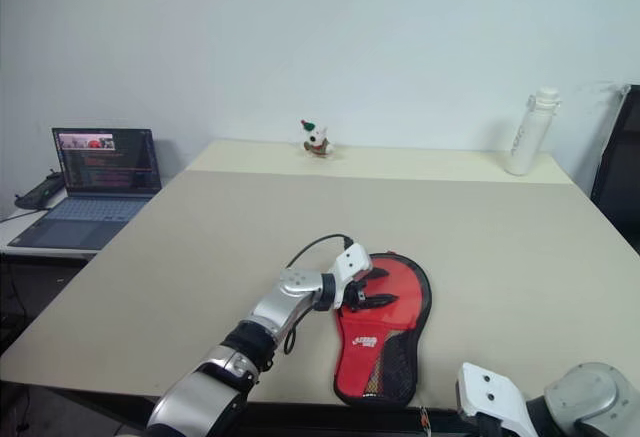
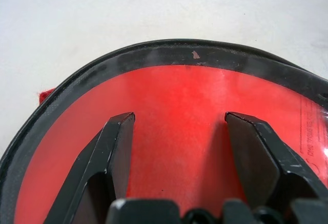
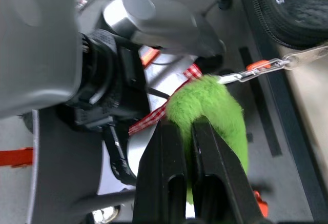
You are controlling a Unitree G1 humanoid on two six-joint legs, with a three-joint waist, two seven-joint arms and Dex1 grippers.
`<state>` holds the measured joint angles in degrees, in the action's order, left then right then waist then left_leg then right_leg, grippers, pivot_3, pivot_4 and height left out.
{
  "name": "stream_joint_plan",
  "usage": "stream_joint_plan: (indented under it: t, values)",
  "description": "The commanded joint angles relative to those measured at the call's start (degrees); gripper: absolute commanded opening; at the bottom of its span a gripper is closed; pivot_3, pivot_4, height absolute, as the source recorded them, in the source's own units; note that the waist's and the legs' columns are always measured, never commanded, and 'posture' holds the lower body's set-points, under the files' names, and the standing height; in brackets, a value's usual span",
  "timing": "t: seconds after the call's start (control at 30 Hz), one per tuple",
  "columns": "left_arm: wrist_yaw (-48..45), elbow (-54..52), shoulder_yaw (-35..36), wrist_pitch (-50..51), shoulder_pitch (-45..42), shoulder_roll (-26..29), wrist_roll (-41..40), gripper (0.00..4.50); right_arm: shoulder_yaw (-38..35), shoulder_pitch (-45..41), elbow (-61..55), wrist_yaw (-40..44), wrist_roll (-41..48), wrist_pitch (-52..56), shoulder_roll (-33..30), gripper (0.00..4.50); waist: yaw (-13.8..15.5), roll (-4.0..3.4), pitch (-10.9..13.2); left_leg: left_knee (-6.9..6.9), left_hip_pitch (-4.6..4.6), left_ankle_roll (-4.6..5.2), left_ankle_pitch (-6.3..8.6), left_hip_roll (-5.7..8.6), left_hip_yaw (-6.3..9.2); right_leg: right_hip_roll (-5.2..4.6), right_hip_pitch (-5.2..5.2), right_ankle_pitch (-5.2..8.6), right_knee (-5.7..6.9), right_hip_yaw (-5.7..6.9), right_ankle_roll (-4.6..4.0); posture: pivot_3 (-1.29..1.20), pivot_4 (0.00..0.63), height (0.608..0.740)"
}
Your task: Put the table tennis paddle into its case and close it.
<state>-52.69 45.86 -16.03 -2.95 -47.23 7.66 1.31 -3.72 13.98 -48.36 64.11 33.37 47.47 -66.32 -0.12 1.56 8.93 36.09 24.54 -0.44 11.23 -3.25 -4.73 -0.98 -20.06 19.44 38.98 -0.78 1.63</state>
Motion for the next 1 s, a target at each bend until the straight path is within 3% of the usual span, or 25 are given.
stream_joint_plan:
  t: [0.03,0.2,0.3,0.5,0.63,0.77,1.0]
  values:
    - [0.4,2.3,-1.5,1.1,1.5,0.6,2.7,3.05,0.6,-2.4,-2.2,0.1,3.4,0.5,0.5,0.03,0.0,0.01,0.0,0.0,0.0,0.0,0.0,0.0,0.0,0.0,0.0,0.0,0.0,0.0,0.0,0.0,0.15,0.74]
    - [0.4,2.2,-1.6,1.0,1.6,0.7,2.8,3.05,0.5,-7.3,-0.3,-0.2,6.5,3.2,0.0,0.03,0.0,0.01,0.0,0.0,-0.01,0.0,0.0,0.0,0.0,-0.05,0.01,-0.02,0.0,0.0,-0.03,0.0,0.15,0.74]
    - [0.4,1.9,-1.6,1.0,1.8,0.7,2.8,3.05,-1.1,-9.6,1.4,1.1,10.2,4.8,-0.7,0.77,0.0,0.01,0.0,0.0,-0.01,0.0,0.0,0.0,0.0,-0.08,0.01,-0.03,0.0,0.0,-0.06,0.0,0.15,0.74]
    - [0.0,-0.9,-0.5,1.4,2.6,1.2,1.3,3.05,-1.4,-20.4,8.6,-4.0,14.5,8.5,3.6,2.72,-0.1,0.03,0.0,0.01,-0.04,0.0,0.0,-0.05,-0.01,-0.12,0.02,-0.07,0.0,-0.02,-0.11,0.0,0.15,0.74]
    - [-2.9,-11.9,2.5,3.9,6.4,4.8,-2.7,3.05,1.5,-27.2,16.0,-7.6,8.3,5.1,6.5,2.72,-0.4,0.03,0.0,-0.03,-0.04,0.0,0.0,-0.12,-0.05,-0.14,-0.04,-0.16,0.01,-0.05,-0.3,0.0,0.15,0.74]
    - [-5.9,-31.9,9.2,13.2,14.1,12.9,-11.4,3.05,3.7,-33.3,25.7,-10.7,0.4,-5.7,14.0,2.72,-1.8,-0.03,0.2,-0.1,0.01,-0.06,-0.02,-0.27,-0.12,-0.05,-0.2,-0.12,0.04,-0.1,-0.38,0.0,0.15,0.74]
    - [-0.5,-53.5,18.7,26.6,24.4,20.2,-19.9,3.05,6.9,-41.2,45.5,-6.4,-6.6,-21.3,25.6,2.72,-1.4,-0.13,0.3,-0.06,0.05,-0.3,-0.12,-0.22,-0.12,-0.09,-0.17,-0.09,0.02,-0.05,-0.4,0.0,0.15,0.74]
